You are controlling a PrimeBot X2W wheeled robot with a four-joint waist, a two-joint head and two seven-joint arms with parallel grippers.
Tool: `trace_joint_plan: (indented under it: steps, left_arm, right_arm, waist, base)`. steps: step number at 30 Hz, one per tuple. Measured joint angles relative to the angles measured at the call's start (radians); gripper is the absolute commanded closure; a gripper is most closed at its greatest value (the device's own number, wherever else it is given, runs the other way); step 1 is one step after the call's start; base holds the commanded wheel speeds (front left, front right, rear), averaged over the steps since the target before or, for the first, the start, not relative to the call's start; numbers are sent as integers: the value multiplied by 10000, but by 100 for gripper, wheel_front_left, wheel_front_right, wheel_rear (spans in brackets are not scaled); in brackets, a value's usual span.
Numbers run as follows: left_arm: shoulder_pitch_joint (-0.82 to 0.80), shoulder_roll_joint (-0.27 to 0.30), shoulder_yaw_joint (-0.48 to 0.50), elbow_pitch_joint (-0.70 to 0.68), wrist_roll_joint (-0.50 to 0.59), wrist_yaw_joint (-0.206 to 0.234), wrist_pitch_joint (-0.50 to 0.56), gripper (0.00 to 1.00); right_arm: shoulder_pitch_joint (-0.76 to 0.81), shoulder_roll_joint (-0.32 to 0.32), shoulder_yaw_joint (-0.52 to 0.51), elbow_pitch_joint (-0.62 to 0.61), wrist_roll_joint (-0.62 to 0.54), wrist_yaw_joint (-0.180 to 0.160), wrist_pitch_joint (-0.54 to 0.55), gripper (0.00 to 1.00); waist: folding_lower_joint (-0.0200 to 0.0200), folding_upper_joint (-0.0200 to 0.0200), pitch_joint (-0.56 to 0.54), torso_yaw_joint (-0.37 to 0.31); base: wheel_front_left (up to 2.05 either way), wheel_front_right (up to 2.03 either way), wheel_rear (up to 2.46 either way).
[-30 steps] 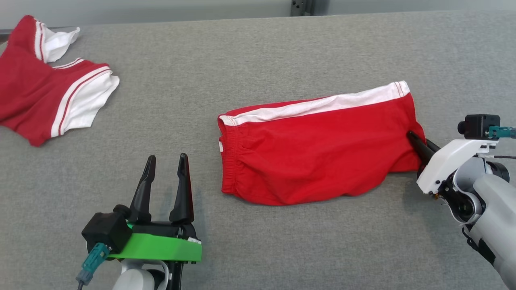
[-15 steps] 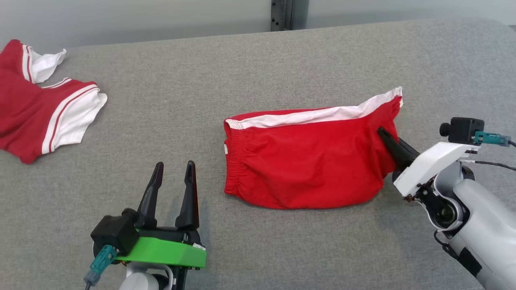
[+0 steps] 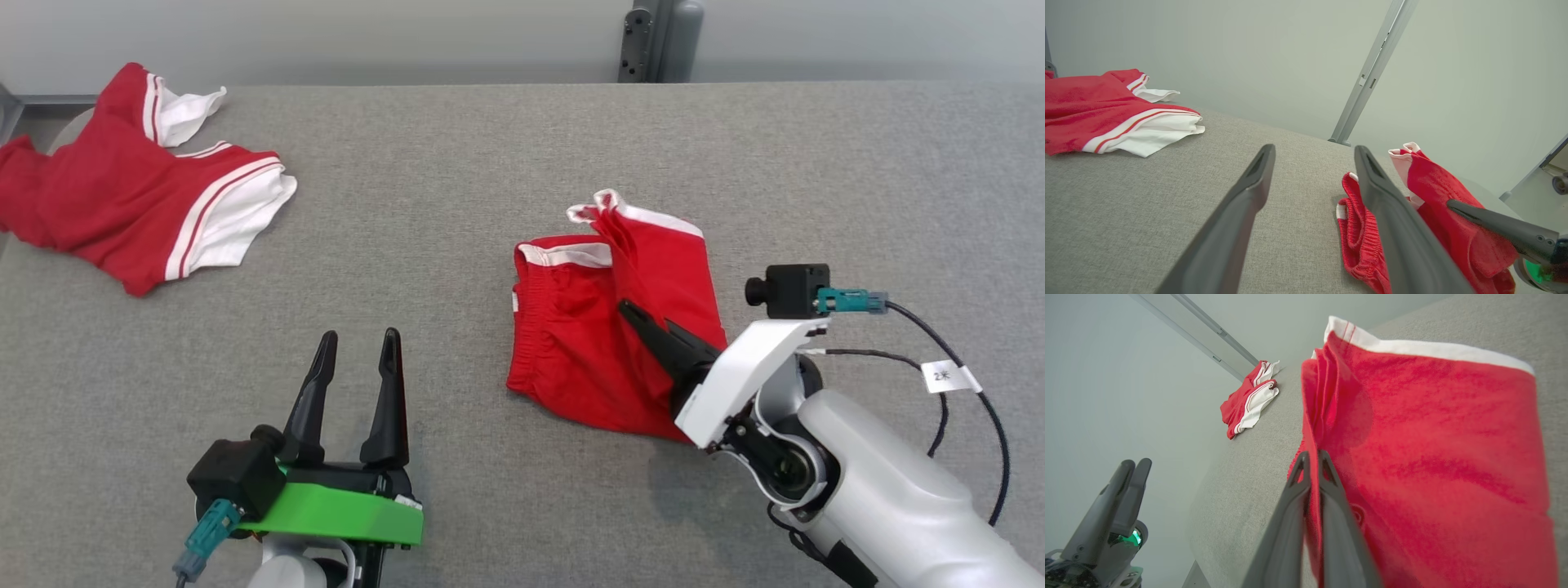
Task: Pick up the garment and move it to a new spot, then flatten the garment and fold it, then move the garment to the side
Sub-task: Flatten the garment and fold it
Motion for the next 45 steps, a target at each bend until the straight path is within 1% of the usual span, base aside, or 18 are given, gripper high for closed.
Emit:
trace_joint_plan:
  steps: [5, 13, 14, 15, 16, 20, 24, 28, 31, 35, 36, 37, 38, 39, 40, 41, 45]
  left_arm:
    - [-2, 0, -38, -13, -88, 40, 0, 0]
    - [-2, 0, -33, -54, -222, 88, -2, 0]
    - [-2, 0, -27, -54, -224, 92, -2, 0]
    - [-2, 2, -21, -56, -226, 111, -2, 0]
    - [-2, 2, -12, -58, -238, 117, -2, 0]
    - [-2, 2, 19, -79, -253, 119, 0, 0]
    - [-2, 0, 10, -94, -251, 119, -2, 0]
    - [-1, 0, 0, -92, -251, 119, -2, 0]
    - [-1, 0, -25, -90, -249, 117, 0, 0]
    - [-1, 0, -56, -71, -249, 117, 0, 0]
    - [-2, 0, -67, -69, -249, 117, -2, 0]
    - [-2, 0, -73, -67, -249, 117, -2, 0]
    - [-4, 0, -79, -67, -249, 117, -2, 0]
    - [-5, 0, -77, -65, -249, 115, -2, 0]
    - [-8, 0, -77, -61, -249, 113, 0, 0]
    - [-11, 0, -81, -56, -249, 104, 0, 0]
    - [-35, 0, -94, -31, -249, 100, -2, 0]
  right_arm:
    - [-209, 510, 230, 640, -21, 0, 27, 100]
    - [-455, 855, 477, 1409, -100, 0, -17, 100]
    - [-478, 894, 499, 1434, -92, 0, -31, 80]
    - [-511, 941, 502, 1463, -59, 0, -69, 55]
    - [-547, 965, 512, 1490, -38, 0, -94, 0]
    - [-576, 1007, 606, 1392, 8, 0, -240, 0]
    - [-537, 909, 523, 754, 297, 2, -639, 0]
    - [-394, 439, 167, 362, 303, 2, -1302, 0]
    - [-344, 100, -77, 393, -40, 0, -1737, 0]
    - [-269, -236, -171, 784, -848, 2, -2079, 0]
    - [-217, -276, -142, 903, -1066, 0, -2094, 11]
    - [-164, -278, -86, 989, -1246, 2, -2121, 52]
    - [-135, -270, 2, 1060, -1425, 2, -2132, 65]
    - [-123, -255, 107, 1129, -1624, 2, -2132, 73]
    - [-113, -240, 268, 1195, -1871, 2, -2113, 90]
    - [-96, -190, 403, 1233, -2002, 2, -2100, 100]
    - [-30, 268, 1039, 1377, -2290, 2, -1923, 100]
  waist:
    - [0, 0, -36, 402]
    - [0, 0, -8, 879]
    - [0, 0, -1, 905]
    - [0, 0, 8, 920]
    - [0, 0, 13, 920]
    - [0, 0, 17, 855]
    - [0, 0, 28, 715]
    - [0, 0, 42, 546]
    - [0, 0, 58, 424]
    - [0, 0, 90, 301]
    - [0, 0, 103, 282]
    - [0, 0, 116, 272]
    - [0, 0, 128, 267]
    - [0, 0, 139, 265]
    - [0, 0, 155, 267]
    - [0, 0, 171, 270]
    - [0, 0, 227, 323]
  base:
    - [0, 0, 0]
    - [0, 0, 0]
    - [0, 0, 0]
    - [0, 0, 0]
    - [0, 0, 0]
    - [0, 0, 0]
    - [0, 0, 0]
    - [0, 0, 0]
    - [0, 0, 0]
    - [0, 0, 0]
    - [0, 0, 0]
    - [0, 0, 0]
    - [0, 0, 0]
    - [0, 0, 0]
    - [0, 0, 0]
    - [0, 0, 0]
    - [0, 0, 0]
